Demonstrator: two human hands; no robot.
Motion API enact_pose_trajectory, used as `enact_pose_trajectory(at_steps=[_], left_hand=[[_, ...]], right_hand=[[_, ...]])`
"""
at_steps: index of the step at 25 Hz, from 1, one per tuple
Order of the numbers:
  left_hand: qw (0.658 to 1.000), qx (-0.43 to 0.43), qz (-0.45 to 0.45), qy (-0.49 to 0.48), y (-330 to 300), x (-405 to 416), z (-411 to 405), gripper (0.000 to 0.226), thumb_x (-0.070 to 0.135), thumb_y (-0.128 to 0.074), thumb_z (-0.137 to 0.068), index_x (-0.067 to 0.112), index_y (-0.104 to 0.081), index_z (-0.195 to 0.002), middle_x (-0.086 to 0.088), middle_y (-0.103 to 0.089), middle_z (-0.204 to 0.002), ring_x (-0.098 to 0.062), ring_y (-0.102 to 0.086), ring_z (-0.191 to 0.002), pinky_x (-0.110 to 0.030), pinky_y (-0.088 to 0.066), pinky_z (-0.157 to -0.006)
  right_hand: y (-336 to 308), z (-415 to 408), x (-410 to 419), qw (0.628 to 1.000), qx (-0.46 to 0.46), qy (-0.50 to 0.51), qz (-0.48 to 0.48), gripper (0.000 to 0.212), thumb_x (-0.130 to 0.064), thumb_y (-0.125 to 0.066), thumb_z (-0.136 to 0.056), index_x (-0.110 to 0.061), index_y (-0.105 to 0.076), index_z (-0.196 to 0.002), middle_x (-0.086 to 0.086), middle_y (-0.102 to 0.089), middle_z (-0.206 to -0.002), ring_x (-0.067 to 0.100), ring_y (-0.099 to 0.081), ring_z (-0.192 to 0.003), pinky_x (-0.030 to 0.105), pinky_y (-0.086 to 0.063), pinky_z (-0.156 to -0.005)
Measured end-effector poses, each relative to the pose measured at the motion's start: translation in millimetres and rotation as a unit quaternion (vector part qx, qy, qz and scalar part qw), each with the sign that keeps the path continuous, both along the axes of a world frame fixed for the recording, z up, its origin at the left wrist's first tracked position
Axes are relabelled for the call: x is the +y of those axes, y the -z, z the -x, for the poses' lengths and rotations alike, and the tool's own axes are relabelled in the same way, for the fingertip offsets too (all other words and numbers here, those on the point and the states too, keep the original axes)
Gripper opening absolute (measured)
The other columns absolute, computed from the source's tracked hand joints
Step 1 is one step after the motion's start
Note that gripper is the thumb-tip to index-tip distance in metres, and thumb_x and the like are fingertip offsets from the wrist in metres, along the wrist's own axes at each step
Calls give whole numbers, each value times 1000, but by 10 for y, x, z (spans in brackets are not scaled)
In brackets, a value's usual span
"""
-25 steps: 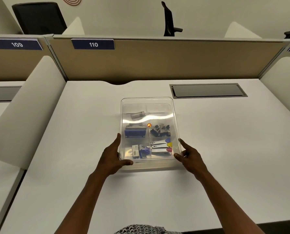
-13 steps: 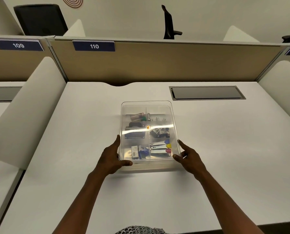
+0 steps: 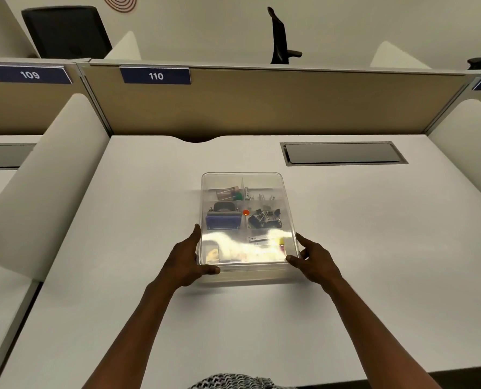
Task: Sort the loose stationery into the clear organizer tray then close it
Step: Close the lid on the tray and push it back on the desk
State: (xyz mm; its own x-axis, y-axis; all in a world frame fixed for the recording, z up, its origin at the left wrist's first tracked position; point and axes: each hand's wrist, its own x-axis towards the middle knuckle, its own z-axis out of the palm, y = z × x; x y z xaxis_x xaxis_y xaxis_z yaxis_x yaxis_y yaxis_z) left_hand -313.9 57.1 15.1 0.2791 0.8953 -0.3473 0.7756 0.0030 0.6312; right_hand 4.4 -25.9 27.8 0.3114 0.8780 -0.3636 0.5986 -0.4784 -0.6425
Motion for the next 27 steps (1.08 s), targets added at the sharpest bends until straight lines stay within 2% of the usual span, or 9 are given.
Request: enact_pose_trajectory(at_steps=[2,3,5,6,9,16,21,24,27], left_hand=[[1000,-7,4,5,-12,9,-4,131,48,-89,-61,27,-1,-156,-8,-40,-153,-32,-48,-133,-40,-45,-105],[1000,0,-5,14,-18,11,-5,132,49,-88,-61,27,1,-156,-5,-32,-158,-30,-41,-139,-40,-42,-108],[997,35,-43,51,-34,25,-10,135,55,-86,-62,26,7,-156,3,-6,-165,-24,-24,-148,-39,-34,-114],[994,55,-60,70,-46,43,-10,136,58,-84,-62,26,9,-155,7,5,-165,-22,-15,-151,-39,-31,-116],[984,118,-71,117,-97,131,-20,137,67,-79,-61,24,11,-155,9,15,-163,-19,3,-152,-40,-24,-119],[976,162,-63,128,-142,194,-49,137,71,-78,-58,25,7,-156,6,10,-164,-22,6,-152,-45,-22,-120],[980,148,-56,123,-143,204,-47,138,68,-81,-56,26,4,-156,4,3,-165,-25,-7,-152,-45,-24,-120],[980,146,-68,118,-183,242,-36,134,71,-80,-55,25,-6,-157,3,-11,-165,-26,-25,-147,-43,-34,-114],[982,130,-108,90,-220,349,-30,101,69,-70,-71,27,-28,-152,0,-40,-154,-26,-41,-137,-40,-41,-106]], right_hand=[[-24,10,12,998,-51,-24,3,84,-37,-74,-88,-25,-28,-157,4,-63,-104,21,-60,-101,32,-49,-87],[-43,14,18,996,-83,-40,-1,90,-39,-75,-87,-26,-22,-158,7,-61,-120,23,-59,-112,35,-49,-93],[-95,19,61,986,-141,-84,-8,103,-41,-76,-85,-29,-7,-160,9,-34,-156,28,-41,-139,40,-46,-104],[-131,20,102,979,-169,-113,-4,108,-42,-76,-84,-30,0,-159,6,-17,-165,29,-27,-148,44,-44,-108],[-256,18,274,950,-239,-196,42,117,-47,-77,-82,-31,10,-158,-2,10,-168,26,2,-155,52,-40,-111],[-340,-46,516,931,-243,-250,108,127,-53,-82,-74,-25,7,-159,-6,9,-168,28,7,-155,57,-30,-117],[-279,-85,537,931,-245,-250,102,127,-55,-82,-72,-24,5,-159,-7,8,-168,27,5,-155,55,-32,-116],[-246,-90,548,930,-255,-247,95,130,-57,-82,-71,-23,6,-159,-7,10,-168,27,8,-155,54,-33,-116],[-241,-117,586,927,-255,-254,101,134,-58,-84,-68,-23,8,-159,-8,12,-167,27,9,-155,55,-33,-115]])
